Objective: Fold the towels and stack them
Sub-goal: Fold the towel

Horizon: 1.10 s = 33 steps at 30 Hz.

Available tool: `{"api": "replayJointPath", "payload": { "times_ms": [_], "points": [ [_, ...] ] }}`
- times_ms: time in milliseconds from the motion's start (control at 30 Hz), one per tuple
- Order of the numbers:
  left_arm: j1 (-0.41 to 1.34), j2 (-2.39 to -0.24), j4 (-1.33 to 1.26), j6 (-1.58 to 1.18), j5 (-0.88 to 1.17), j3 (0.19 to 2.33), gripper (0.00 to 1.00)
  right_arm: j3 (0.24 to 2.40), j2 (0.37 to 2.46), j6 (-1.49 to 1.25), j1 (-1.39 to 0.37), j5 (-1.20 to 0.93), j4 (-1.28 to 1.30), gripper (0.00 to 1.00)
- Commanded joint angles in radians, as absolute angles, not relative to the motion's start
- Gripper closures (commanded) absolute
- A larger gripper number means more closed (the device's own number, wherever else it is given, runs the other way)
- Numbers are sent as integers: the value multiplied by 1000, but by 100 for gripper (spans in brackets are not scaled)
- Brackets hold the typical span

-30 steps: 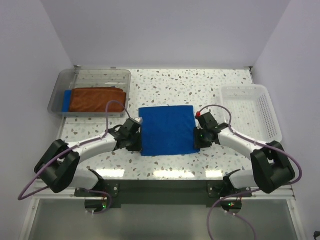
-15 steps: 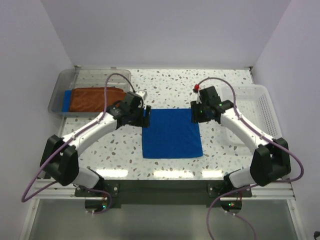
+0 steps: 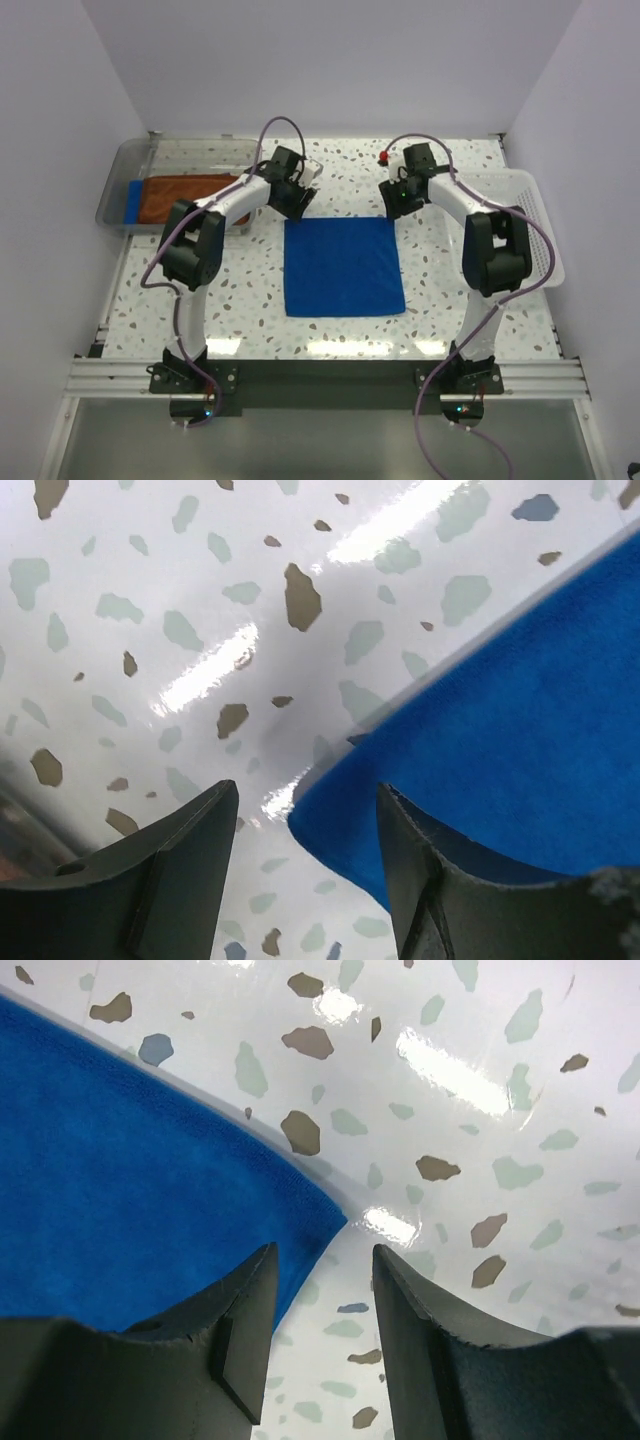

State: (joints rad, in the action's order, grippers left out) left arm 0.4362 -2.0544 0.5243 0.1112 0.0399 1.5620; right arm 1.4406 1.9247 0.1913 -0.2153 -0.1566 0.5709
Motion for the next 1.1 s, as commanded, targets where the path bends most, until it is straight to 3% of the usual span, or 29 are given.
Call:
{"api": "replayJointPath", "payload": {
  "times_ms": [0, 400, 733, 1067],
  "points": [
    [399, -2103, 568, 225, 86, 1669, 38, 1514, 1934, 298, -199, -231, 566, 53],
    [377, -2186, 603, 288, 221, 1703, 41, 1646, 2088, 399, -195, -291, 676, 53],
    [373, -2157, 601, 296, 219, 1700, 41, 1651, 2121, 433, -189, -302, 715, 54],
    [371, -2175, 609, 304, 221, 1697, 41, 1675, 2177, 460, -178, -302, 742, 68]
  ]
}}
